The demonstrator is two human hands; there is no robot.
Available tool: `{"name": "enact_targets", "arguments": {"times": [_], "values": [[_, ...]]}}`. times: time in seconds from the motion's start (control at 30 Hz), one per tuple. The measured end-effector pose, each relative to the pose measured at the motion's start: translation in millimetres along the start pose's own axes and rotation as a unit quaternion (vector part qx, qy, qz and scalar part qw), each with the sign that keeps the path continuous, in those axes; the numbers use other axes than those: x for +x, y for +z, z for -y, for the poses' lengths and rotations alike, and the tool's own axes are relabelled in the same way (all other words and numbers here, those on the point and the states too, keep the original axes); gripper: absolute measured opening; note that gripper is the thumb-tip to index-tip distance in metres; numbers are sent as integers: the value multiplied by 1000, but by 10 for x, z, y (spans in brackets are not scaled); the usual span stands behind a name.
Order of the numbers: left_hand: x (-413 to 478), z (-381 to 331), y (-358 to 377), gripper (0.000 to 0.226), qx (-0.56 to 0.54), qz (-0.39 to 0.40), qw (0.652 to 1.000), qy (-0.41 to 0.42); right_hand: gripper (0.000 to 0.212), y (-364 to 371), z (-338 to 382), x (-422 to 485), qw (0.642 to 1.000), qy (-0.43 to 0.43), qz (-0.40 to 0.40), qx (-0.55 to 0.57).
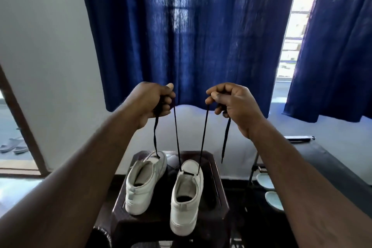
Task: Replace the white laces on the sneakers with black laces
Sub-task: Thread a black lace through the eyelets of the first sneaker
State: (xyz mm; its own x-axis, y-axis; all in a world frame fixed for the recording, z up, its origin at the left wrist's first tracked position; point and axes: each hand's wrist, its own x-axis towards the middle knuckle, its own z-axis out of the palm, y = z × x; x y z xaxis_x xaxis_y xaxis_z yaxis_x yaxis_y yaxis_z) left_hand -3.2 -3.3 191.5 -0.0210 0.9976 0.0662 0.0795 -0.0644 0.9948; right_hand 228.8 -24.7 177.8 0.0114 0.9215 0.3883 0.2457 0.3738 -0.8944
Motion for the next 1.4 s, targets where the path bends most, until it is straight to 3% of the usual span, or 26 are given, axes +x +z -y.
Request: {"name": "enact_targets", "arguments": {"times": [0.17, 0.43, 0.67, 0.77, 0.93, 1.0, 1.1, 1.2, 1.3, 1.4], "values": [[-160, -214, -51, 22, 43, 0, 999, 15, 16, -19, 357, 15, 1000, -14, 7, -6], [-294, -169, -127, 20, -35, 11, 999, -3, 18, 26, 301, -152, 1000, -10, 11, -8], [-276, -115, 13, 15, 116, -2, 991, 60, 27, -2, 239, -178, 1000, -4, -26, -11], [-223, 207, 116, 6, 181, -74, 980, 41, 36, -34, 62, -202, 997, 35, -57, -30], [68, 1361, 199, 67, 163, -94, 982, 1, 43, -14, -591, -406, 980, 155, -63, -108], [-336, 1318, 339, 64, 240, -65, 968, -10, 41, 54, -860, -506, 972, 181, -48, -144], [-526, 1568, 521, 36, 418, 10, 908, 11, 28, 256, -1263, -608, 965, 199, -8, -169], [-528, 1800, 690, 49, 507, 20, 861, 26, 21, 444, -1595, -665, 950, 220, 5, -223], [-469, 1939, 815, 58, 541, 2, 839, 51, 18, 568, -1843, -668, 931, 221, 44, -287], [-417, 2007, 879, 55, 560, -1, 827, 56, 28, 631, -1985, -700, 910, 228, 95, -333]]}}
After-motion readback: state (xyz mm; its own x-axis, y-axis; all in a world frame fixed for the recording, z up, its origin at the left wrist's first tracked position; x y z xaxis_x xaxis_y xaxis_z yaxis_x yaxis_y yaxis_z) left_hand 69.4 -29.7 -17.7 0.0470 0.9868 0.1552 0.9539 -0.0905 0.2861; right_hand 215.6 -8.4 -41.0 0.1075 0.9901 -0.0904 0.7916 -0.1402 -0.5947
